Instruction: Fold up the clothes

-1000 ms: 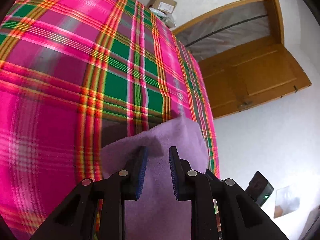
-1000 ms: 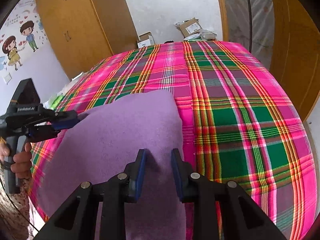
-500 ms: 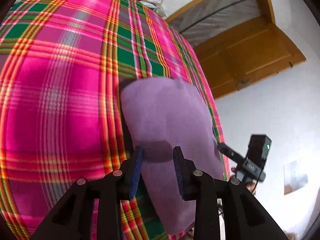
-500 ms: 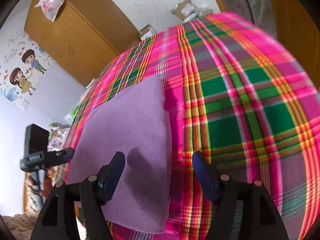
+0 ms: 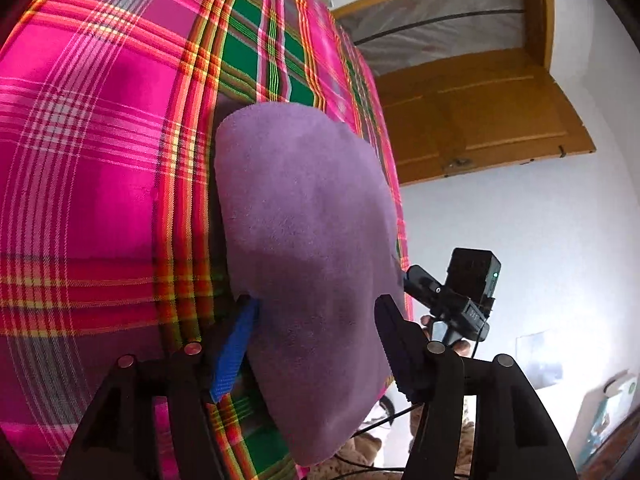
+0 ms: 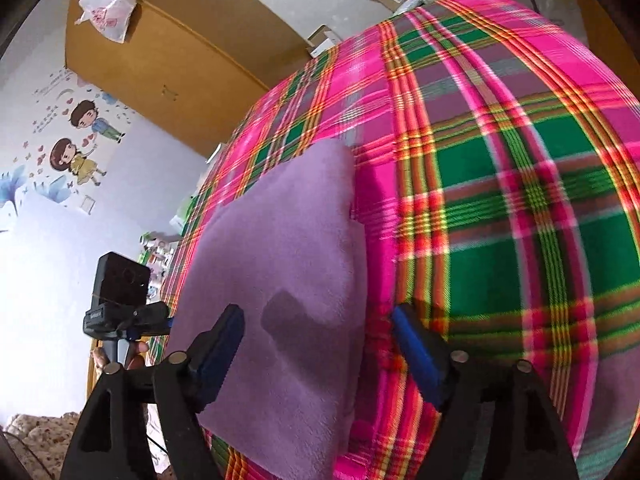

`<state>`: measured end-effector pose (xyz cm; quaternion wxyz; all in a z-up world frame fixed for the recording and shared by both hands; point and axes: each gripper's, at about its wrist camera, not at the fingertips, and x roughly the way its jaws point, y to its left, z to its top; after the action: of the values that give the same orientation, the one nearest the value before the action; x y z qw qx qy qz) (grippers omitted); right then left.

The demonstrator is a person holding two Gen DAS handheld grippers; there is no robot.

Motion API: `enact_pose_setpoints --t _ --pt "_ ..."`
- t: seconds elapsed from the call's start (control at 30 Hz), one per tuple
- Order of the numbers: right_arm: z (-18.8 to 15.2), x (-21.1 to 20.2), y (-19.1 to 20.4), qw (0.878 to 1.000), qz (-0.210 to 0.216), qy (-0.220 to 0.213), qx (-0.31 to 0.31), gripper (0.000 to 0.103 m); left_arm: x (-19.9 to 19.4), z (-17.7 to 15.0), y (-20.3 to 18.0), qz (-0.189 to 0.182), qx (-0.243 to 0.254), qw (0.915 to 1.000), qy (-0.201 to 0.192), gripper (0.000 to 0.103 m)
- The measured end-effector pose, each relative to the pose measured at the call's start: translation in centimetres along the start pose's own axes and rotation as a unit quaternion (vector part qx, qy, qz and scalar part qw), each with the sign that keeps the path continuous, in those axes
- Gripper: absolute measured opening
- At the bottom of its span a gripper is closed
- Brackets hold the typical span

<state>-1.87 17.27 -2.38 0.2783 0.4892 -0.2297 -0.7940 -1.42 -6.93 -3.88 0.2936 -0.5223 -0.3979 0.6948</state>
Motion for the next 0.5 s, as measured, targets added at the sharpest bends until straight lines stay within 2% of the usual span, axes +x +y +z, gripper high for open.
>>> enact_pose_setpoints --t 0.13,0.27,0.4,0.5 --pt "0.2 0.2 0.2 1.0 0.005 0.005 -0.006 0.081 -0.7 -0.1 0.8 -0.001 -0.024 0.9997 0.005 0.063" --pt "0.2 0.0 0.2 1.0 -0.005 0.007 -0.008 0.078 -2.0 -0.7 0.6 0.046 -0.016 0.9987 -0.016 0.063" --pt "0.1 0.3 1.1 0.999 -0.024 0.012 -0.031 0.079 -1.6 -1.1 -0.8 0.082 0.001 0.9965 -0.016 0.063" --pt "0.2 0.7 1.4 0.999 -0.022 0.013 -0.044 0.082 -0.9 -0.9 -1.3 0.089 0.012 0.9959 -0.005 0.063"
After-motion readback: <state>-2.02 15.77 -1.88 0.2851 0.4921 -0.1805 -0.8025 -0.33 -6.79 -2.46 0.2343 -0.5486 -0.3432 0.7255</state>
